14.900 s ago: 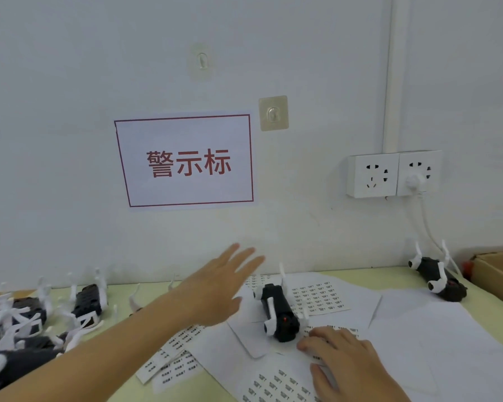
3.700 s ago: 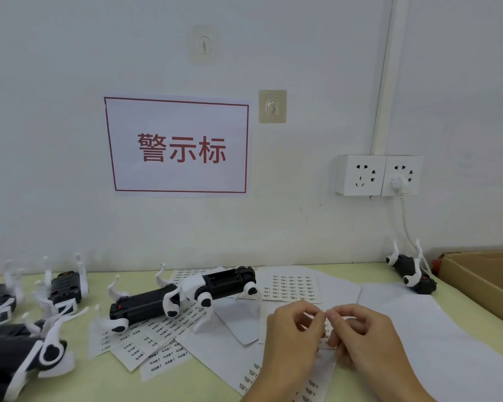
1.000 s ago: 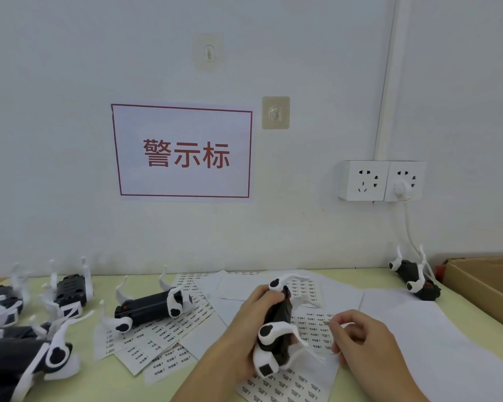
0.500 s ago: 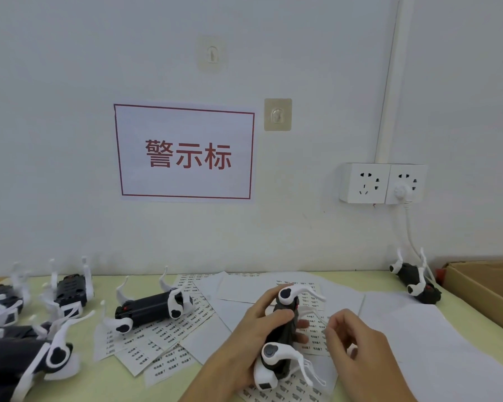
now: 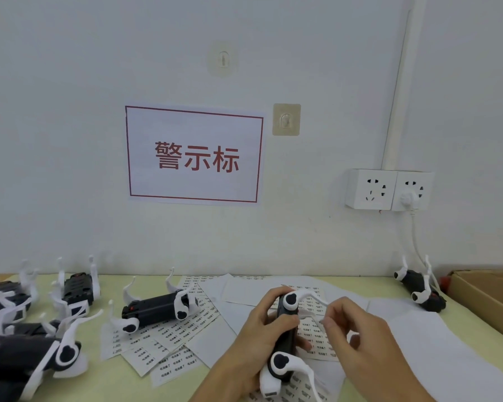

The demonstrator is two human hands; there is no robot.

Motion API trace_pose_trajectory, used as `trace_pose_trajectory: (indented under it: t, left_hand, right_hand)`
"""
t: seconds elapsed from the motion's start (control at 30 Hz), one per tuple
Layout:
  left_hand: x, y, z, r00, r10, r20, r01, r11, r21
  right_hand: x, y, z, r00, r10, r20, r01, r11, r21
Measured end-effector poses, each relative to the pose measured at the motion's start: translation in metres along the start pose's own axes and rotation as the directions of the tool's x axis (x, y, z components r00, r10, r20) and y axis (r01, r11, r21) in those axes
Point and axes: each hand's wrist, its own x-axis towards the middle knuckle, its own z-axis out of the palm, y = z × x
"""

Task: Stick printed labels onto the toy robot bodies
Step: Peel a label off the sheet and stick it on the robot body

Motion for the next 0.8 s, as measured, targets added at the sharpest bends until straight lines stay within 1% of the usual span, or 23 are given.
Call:
trace_pose_trajectory:
  t: [0.07,0.13,0.17,0.3,0.4,0.5,0.63,0.8]
  left_hand:
    - [0.001,0.0,0.0,1.0,-0.012,-0.003,0.012,1.0,-0.012]
    - [0.001,0.0,-0.001,1.0,-0.027,-0.012,0.026,0.999,-0.018]
    - [0.002,0.0,-0.001,0.999,-0.032,-0.019,0.032,0.999,-0.02]
    - [0.003,-0.001,-0.001,0.999,-0.04,-0.029,0.039,0.998,-0.041]
    - [0.002,-0.001,-0.002,0.999,-0.043,0.011,0.044,0.997,-0.058]
    - [0.001,0.0,-0.003,0.997,-0.051,0.05,0.054,0.997,-0.061]
    - [-0.002,0.004,-0.002,0.994,-0.065,0.088,0.072,0.994,-0.084]
    - [-0.004,0.007,-0.001,0.994,-0.076,0.079,0.086,0.988,-0.128]
  right_hand:
    - [0.009,-0.009,-0.007,0.99,0.01,0.143,-0.007,1.0,-0.02]
    - [0.019,-0.017,-0.014,0.96,0.028,0.28,-0.003,0.996,-0.09]
    - [0.025,-0.02,-0.018,0.945,0.035,0.326,0.008,0.992,-0.129]
    - [0.053,-0.036,-0.032,0.907,0.07,0.415,0.033,0.971,-0.238]
    - [0.072,-0.048,-0.04,0.87,0.111,0.48,0.033,0.959,-0.282]
    - [0.08,-0.051,-0.039,0.859,0.116,0.498,0.038,0.957,-0.289]
    - [0.078,-0.044,-0.024,0.885,0.089,0.458,0.046,0.96,-0.276]
    - [0.072,-0.037,-0.006,0.903,0.046,0.427,0.074,0.963,-0.26]
